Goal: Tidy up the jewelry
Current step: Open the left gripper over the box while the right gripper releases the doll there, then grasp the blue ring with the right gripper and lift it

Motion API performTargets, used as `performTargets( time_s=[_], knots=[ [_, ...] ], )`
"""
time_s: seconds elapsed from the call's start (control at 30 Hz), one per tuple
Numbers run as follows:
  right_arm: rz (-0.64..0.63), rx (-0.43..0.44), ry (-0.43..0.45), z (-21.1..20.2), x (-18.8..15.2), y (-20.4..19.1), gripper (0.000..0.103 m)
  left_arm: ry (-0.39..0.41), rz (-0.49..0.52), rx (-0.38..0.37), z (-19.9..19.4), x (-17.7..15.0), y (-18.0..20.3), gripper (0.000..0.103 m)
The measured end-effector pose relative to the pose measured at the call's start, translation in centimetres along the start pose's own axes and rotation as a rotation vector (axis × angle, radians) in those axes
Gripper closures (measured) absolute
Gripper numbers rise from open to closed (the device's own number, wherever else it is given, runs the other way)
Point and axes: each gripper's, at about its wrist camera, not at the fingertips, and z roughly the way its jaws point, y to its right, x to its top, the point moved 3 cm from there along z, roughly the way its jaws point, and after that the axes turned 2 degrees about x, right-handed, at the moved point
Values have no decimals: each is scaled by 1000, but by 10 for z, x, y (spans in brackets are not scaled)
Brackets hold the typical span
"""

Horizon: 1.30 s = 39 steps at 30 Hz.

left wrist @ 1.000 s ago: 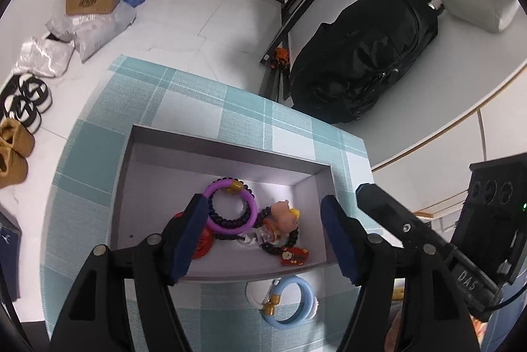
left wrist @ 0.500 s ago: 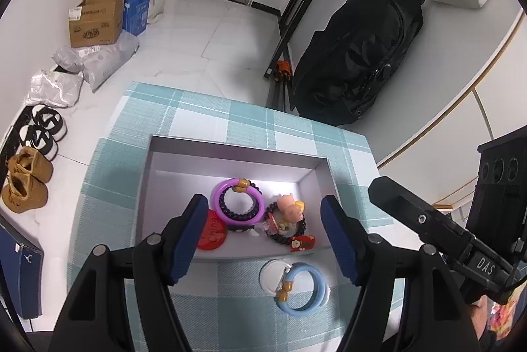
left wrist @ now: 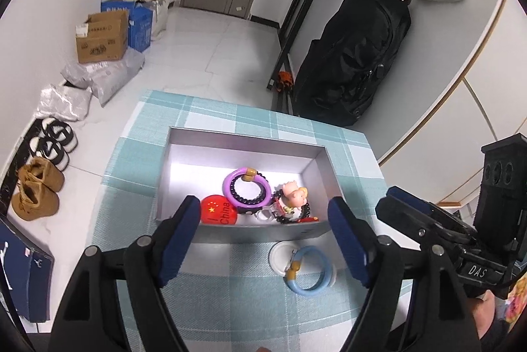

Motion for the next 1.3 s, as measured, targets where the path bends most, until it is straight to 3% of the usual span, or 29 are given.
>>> performTargets(
  time_s=[0.4, 0.7, 1.3],
  knots=[
    [-83, -63, -79, -5, -32, -5, 15, -5, 22, 37, -9, -22, -2, 26],
    [-172, -114, -217, 22, -59, -12, 14, -15, -21, 102, -12, -26, -21, 25],
    [-312, -194, -324, 66, -81, -29, 17, -30, -54, 130, -17, -31, -41, 26]
  ],
)
